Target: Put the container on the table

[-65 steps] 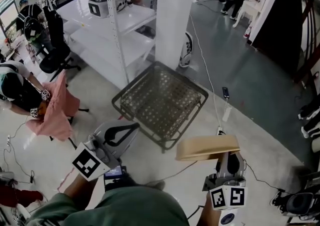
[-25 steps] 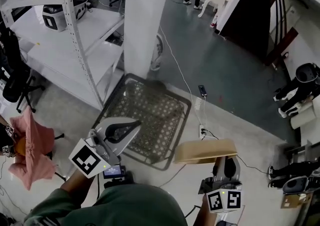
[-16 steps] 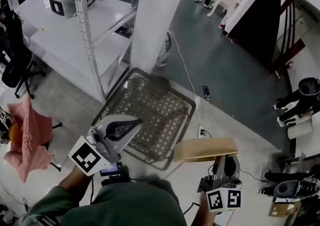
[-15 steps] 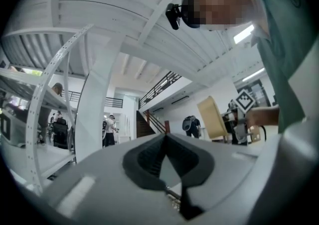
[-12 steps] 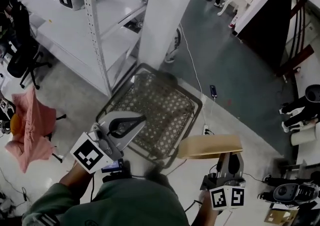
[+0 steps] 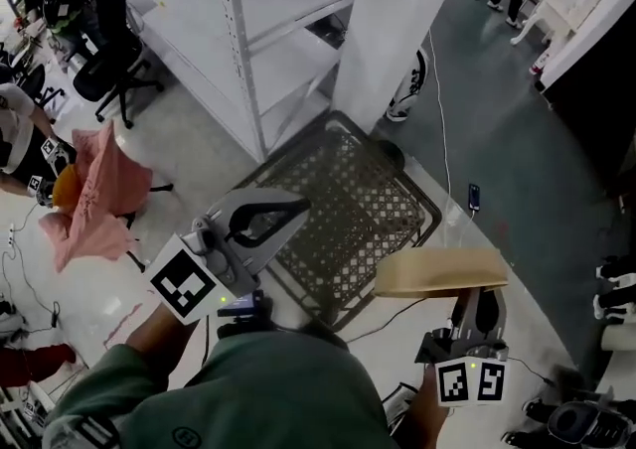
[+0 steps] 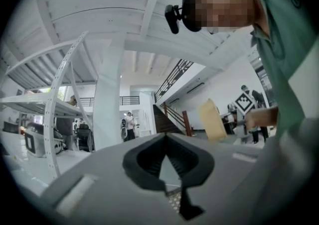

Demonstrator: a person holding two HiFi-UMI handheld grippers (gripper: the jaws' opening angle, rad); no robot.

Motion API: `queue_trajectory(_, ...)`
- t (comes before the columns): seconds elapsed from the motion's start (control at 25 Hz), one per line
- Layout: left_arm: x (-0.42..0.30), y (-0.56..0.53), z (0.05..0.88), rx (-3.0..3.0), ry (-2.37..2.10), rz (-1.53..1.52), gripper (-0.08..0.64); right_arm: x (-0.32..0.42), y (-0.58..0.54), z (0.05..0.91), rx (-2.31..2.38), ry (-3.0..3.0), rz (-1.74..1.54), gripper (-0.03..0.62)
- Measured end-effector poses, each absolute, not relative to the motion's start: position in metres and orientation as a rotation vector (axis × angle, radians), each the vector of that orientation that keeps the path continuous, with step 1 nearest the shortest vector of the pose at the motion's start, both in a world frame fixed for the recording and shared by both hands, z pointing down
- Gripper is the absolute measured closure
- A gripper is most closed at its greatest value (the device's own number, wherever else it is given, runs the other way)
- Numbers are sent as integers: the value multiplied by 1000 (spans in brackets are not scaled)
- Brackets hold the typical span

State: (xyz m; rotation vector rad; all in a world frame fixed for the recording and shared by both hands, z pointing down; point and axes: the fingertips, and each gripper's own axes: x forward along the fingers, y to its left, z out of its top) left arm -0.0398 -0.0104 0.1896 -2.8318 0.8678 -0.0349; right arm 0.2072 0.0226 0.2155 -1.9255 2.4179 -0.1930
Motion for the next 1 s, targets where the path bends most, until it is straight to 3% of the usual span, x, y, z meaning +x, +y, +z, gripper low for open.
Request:
queue_trajectory(0.44, 52, -6, 184, -2748, 964, -145, 561, 290, -10, 241, -1746, 2469, -255, 583)
queue_trajectory(1.0, 34, -27, 194, -2781, 949, -116, 561, 276, -25, 253, -1797, 2449, -270, 583)
